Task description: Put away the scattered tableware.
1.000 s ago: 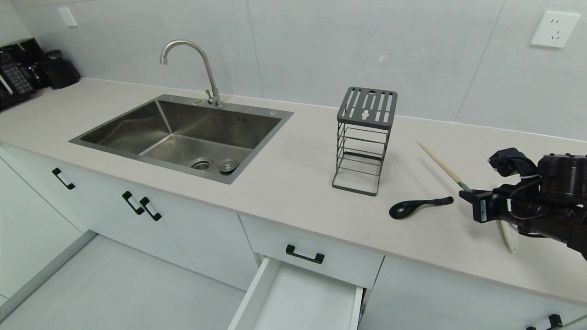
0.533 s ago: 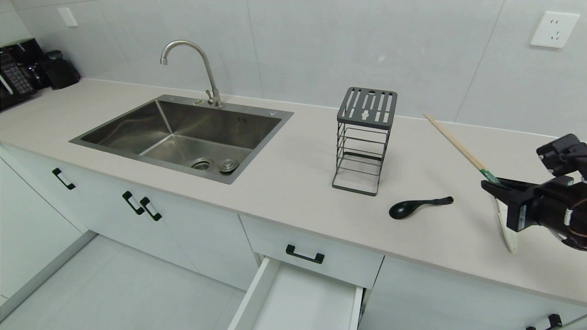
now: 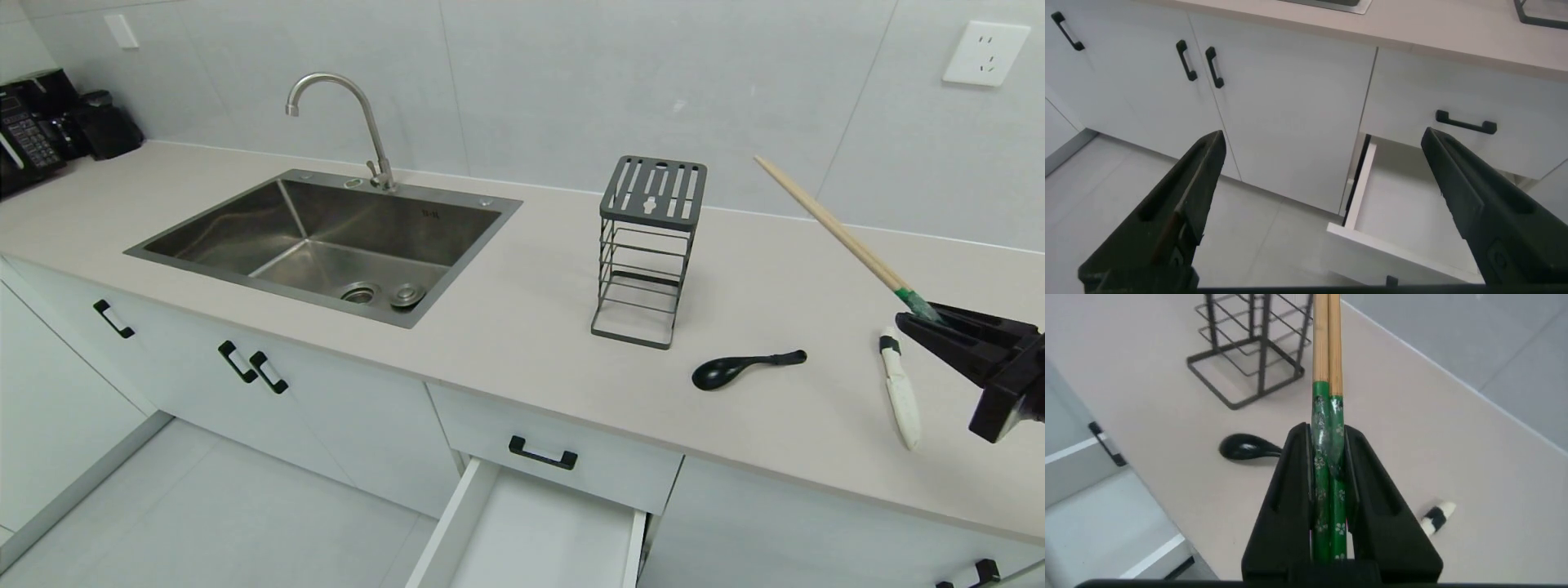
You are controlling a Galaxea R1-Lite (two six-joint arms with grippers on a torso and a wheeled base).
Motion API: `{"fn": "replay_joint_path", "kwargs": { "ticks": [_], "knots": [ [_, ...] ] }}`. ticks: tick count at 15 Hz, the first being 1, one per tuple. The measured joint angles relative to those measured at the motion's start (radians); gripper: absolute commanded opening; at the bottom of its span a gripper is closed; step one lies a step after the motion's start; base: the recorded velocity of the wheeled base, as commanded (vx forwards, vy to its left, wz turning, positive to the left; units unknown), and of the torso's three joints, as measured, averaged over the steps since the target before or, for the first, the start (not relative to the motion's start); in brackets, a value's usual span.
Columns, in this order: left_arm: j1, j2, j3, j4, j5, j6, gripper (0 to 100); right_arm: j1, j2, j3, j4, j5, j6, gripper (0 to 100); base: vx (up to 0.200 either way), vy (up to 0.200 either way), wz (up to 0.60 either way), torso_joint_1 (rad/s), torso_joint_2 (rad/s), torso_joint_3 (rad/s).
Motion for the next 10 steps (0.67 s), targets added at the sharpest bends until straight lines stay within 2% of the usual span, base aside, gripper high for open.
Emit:
{"fn": "replay_joint_path", "kwargs": {
  "ticks": [3,6,10],
  "knots": [
    [0.000,0.000,0.000,0.000,0.000,0.000,100,0.046,-0.012,0.000,0.000,0.052,-0.017,0,0.000,0.000,0.00,0.000,0.00,0.000],
    [0.000,0.000,0.000,0.000,0.000,0.000,100,0.141,0.004,-0.004,0.004,0.114,-0.017,0,0.000,0.000,0.00,0.000,0.00,0.000],
    [0.000,0.000,0.000,0.000,0.000,0.000,100,0.272,0.117,-0.051,0.010,0.133,-0.016,0,0.000,0.000,0.00,0.000,0.00,0.000]
  ]
}}
